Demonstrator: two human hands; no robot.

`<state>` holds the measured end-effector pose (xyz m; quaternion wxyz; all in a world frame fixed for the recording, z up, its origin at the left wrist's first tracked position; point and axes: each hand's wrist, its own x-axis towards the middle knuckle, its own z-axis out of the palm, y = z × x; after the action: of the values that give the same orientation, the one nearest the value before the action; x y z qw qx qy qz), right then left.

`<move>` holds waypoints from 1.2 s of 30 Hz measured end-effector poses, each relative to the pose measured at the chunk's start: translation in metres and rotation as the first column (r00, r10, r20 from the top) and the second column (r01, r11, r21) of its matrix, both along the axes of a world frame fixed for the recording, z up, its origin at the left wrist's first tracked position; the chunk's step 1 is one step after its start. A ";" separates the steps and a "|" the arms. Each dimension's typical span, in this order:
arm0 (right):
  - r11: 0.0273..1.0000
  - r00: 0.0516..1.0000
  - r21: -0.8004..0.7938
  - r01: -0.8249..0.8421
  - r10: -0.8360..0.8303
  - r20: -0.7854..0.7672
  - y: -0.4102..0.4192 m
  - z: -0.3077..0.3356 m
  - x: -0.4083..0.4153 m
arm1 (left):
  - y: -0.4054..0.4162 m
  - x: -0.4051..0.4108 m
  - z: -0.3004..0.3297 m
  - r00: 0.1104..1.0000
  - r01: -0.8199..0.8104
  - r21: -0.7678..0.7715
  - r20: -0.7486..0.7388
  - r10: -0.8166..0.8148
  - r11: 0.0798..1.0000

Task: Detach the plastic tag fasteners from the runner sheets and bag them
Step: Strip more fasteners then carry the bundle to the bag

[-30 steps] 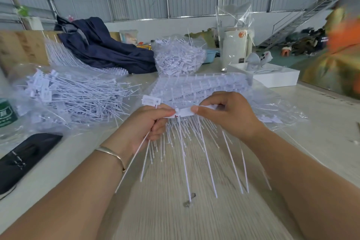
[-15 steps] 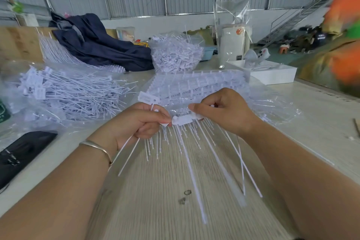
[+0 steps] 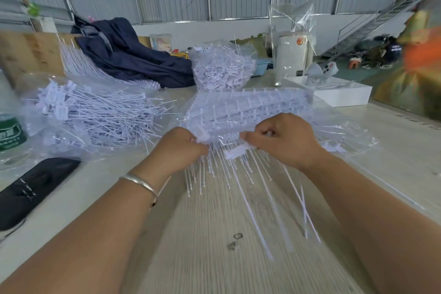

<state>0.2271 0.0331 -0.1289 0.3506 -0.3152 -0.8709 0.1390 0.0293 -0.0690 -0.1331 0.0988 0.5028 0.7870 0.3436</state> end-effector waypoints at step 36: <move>0.587 0.710 -0.432 -0.684 0.400 -0.580 -0.006 0.001 -0.002 | -0.005 0.043 0.008 0.124 0.314 0.451 0.853 -0.507 0.835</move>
<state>0.2251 0.0270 -0.1280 0.3443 -0.0845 -0.7298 0.5845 0.0726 -0.0736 -0.1250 0.6014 0.3927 0.3611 0.5948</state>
